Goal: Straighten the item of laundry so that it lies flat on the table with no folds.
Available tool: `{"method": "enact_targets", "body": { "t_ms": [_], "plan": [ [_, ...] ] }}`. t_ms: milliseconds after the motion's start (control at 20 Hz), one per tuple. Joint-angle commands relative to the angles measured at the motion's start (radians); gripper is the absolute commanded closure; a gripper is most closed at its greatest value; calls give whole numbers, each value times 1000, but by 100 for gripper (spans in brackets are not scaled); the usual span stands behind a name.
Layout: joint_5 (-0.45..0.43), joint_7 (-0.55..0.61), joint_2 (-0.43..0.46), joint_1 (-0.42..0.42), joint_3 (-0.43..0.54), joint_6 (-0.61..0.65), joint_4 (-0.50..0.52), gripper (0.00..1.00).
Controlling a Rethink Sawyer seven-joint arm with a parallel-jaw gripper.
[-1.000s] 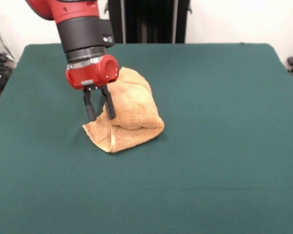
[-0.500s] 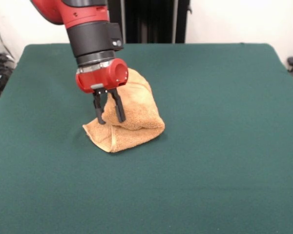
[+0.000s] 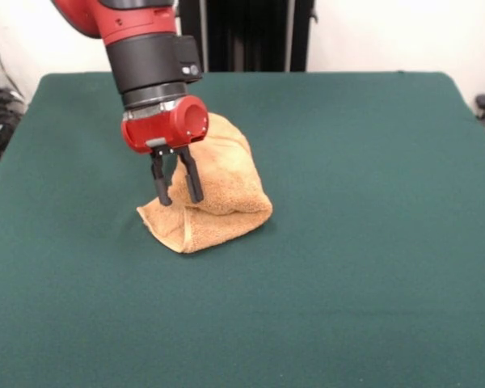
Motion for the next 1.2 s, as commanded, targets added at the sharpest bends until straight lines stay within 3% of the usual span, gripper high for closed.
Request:
{"method": "enact_targets", "body": {
  "t_ms": [50,400,800,1200],
  "plan": [
    [130,411,-5,60,102,5,52,0],
    [148,446,-24,60,118,3,69,0],
    [81,477,15,114,108,-71,23,0],
    [142,534,0,150,90,-51,9,0]
  ]
}}
